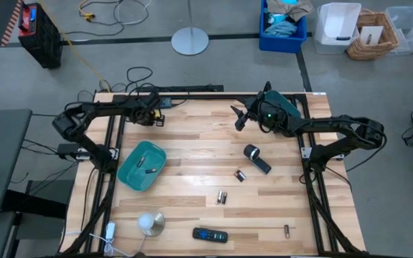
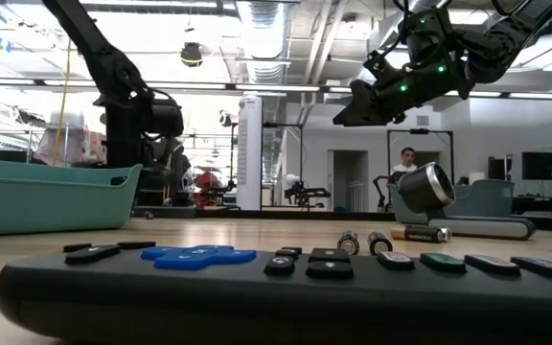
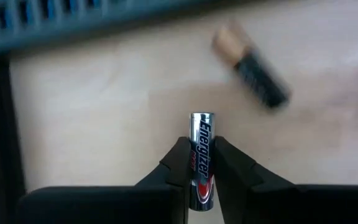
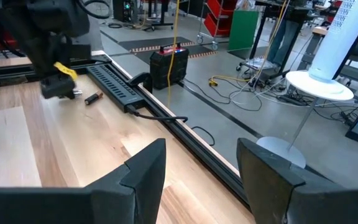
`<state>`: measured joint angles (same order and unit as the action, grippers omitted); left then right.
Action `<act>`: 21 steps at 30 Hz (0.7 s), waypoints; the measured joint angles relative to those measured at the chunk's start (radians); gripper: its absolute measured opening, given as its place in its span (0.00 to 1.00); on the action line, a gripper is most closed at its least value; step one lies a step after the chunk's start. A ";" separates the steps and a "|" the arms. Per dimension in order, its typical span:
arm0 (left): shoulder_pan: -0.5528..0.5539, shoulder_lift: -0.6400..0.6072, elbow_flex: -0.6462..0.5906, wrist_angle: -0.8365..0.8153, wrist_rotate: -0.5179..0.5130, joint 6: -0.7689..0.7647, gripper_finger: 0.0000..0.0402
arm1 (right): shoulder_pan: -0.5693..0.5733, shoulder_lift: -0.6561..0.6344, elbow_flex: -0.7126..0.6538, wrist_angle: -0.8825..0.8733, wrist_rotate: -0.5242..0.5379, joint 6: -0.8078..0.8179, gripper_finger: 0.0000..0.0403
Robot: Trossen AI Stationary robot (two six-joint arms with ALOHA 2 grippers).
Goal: Sort batteries
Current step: Put the silver battery into the blue bin
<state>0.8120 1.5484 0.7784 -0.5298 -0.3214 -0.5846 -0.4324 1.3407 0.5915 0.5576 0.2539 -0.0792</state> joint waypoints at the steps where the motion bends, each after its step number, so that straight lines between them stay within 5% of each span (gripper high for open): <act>1: -0.005 -0.015 -0.002 -0.009 0.001 -0.001 0.10 | 0.000 0.000 0.000 0.000 0.000 0.000 0.53; 12: -0.110 -0.214 0.000 0.027 -0.005 -0.010 0.10 | 0.000 -0.003 0.000 0.004 0.000 -0.008 0.53; 21: -0.261 -0.282 0.003 0.411 0.040 0.101 0.10 | 0.000 -0.121 -0.001 -0.006 0.000 -0.017 0.53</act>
<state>0.5509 1.2663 0.7811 -0.1190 -0.2814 -0.4839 -0.4324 1.2199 0.5907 0.5514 0.2543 -0.0958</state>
